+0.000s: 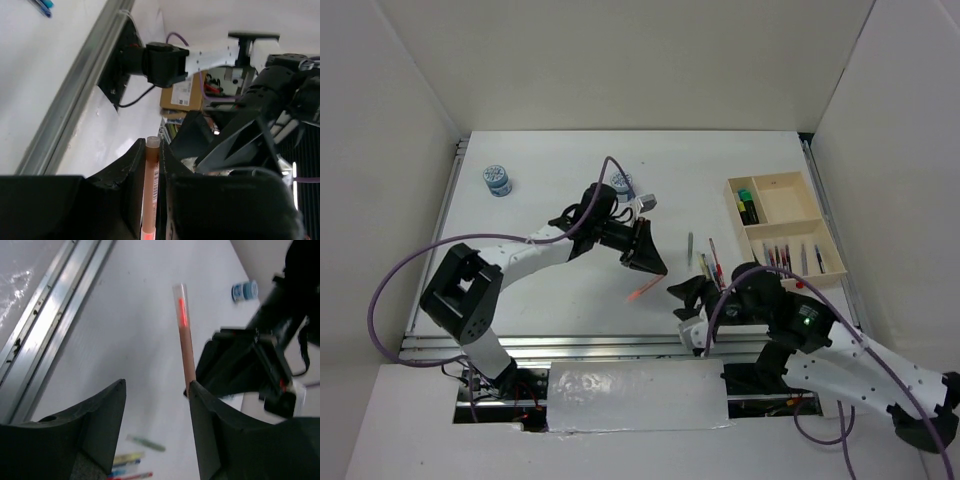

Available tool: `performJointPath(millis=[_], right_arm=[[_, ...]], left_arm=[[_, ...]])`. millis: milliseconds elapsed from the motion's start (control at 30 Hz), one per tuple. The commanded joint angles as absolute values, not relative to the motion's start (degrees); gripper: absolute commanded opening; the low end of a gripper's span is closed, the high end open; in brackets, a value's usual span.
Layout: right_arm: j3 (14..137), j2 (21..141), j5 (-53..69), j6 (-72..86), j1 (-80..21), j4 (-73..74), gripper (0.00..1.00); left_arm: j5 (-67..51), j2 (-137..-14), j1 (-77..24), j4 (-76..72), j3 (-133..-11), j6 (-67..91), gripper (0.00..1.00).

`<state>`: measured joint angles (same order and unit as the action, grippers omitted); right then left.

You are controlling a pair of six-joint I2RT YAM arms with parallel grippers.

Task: Sort the stationery into containers
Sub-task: Pick up the pen from the center of the board, then place the pen in the storage box.

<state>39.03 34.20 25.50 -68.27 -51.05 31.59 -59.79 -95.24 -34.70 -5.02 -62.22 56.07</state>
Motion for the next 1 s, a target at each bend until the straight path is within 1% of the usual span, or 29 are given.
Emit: performJointPath(millis=[0, 67, 167, 367, 433, 500, 533, 600, 633, 667, 700, 733, 767, 800, 833, 867, 967], right_arm=[[38.32, 36.56, 15.82, -71.10, -59.40, 20.75, 0.59], [38.32, 39.89, 14.34, -71.10, -62.91, 18.55, 0.57], [37.62, 41.66, 13.10, -72.15, -65.03, 15.04, 0.57], [39.29, 45.53, 11.34, -72.16, -65.83, 13.19, 0.57], [39.20, 45.97, 11.34, -72.25, -65.83, 11.95, 0.55], [39.64, 46.84, 11.34, -72.33, -66.00, 12.39, 0.49], [39.99, 47.02, 11.25, -72.42, -66.01, 12.91, 0.41], [39.73, 47.37, 11.08, -73.21, -66.09, 13.27, 0.32], [39.55, 47.20, 11.07, -73.47, -66.09, 13.10, 0.24], [39.29, 46.94, 11.16, -73.56, -66.09, 12.92, 0.20], [38.94, 46.67, 10.99, -73.56, -66.27, 12.57, 0.16], [38.85, 46.41, 10.90, -73.39, -66.36, 12.66, 0.07], [38.85, 45.97, 10.46, -73.39, -66.36, 13.00, 0.04], [38.93, 45.53, 10.29, -73.21, -66.27, 13.44, 0.02], [38.85, 45.01, 9.85, -72.60, -66.53, 13.80, 0.00], [38.85, 43.87, 8.97, -71.21, -66.45, 14.76, 0.00], [38.50, 40.62, 6.43, -66.21, -66.27, 16.08, 0.00]], left_arm=[[-66.79, -92.99, -35.07, -13.27, -62.75, 61.61, 0.00], [-66.80, -92.81, -35.59, -13.71, -62.49, 61.96, 0.00], [-66.36, -92.55, -36.74, -12.85, -61.88, 61.35, 0.00], [-65.04, -91.58, -37.71, -10.99, -61.61, 59.15, 0.00], [-64.69, -91.50, -38.14, -10.55, -61.61, 58.71, 0.00], [-64.60, -91.76, -38.41, -10.81, -61.44, 59.23, 0.00], [-64.60, -91.76, -38.50, -10.81, -61.61, 59.15, 0.00], [-64.60, -92.02, -38.58, -10.02, -61.87, 58.63, 0.00], [-64.43, -91.93, -38.67, -9.85, -62.05, 58.62, 0.00], [-64.42, -91.93, -38.58, -9.93, -62.05, 58.62, 0.00], [-64.16, -91.93, -38.67, -9.76, -61.96, 58.36, 0.10], [-63.73, -91.93, -38.50, -9.41, -61.79, 58.10, 0.24], [-63.02, -91.50, -38.50, -8.80, -61.70, 57.83, 0.62], [-60.41, -91.15, -38.15, -7.31, -61.79, 56.35, 0.90], [-58.38, -90.79, -37.71, -2.86, -62.48, 54.86, 0.99], [-54.36, -89.75, -36.49, -1.07, -63.36, 52.23, 0.99], [-48.19, -88.60, -33.24, 4.98, -64.86, 49.32, 0.99]])
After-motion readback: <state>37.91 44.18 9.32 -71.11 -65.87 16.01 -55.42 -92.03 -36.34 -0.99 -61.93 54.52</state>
